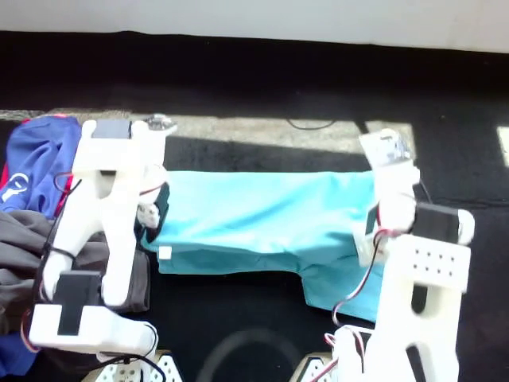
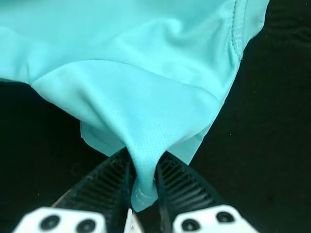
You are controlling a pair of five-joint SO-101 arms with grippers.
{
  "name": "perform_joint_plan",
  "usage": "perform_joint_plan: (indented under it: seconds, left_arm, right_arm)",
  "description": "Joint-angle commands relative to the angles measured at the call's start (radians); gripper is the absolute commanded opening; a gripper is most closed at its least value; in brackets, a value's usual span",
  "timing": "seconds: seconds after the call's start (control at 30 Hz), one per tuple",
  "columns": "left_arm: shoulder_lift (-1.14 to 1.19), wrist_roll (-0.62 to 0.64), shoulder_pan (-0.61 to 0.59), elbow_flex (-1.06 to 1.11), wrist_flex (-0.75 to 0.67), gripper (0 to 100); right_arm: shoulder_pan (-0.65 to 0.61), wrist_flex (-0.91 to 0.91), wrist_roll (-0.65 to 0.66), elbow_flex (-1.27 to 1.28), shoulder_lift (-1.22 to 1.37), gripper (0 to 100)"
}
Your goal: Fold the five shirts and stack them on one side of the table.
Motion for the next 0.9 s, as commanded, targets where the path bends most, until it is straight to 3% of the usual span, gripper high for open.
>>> perform_joint_plan:
  seconds: [0.0,0.17,0.43,0.73,0.87]
  left_arm:
    - [-0.062,-0.006,0.018,0.085,-0.078,1]
    - [-0.036,-0.006,0.053,0.165,-0.201,1]
    - [0.031,-0.003,0.114,0.174,-0.319,1]
    - [0.097,-0.005,0.079,0.17,-0.31,2]
    - [0.097,-0.009,0.038,0.14,-0.25,13]
  right_arm:
    - [0.091,0.013,0.084,0.045,-0.088,0.5]
    - [0.188,0.012,0.184,0.099,-0.113,0.5]
    - [0.191,-0.122,0.19,0.274,-0.116,0.5]
    - [0.191,-0.13,0.193,0.369,-0.12,1.0]
    - [0.191,-0.047,0.193,0.275,-0.12,10.4]
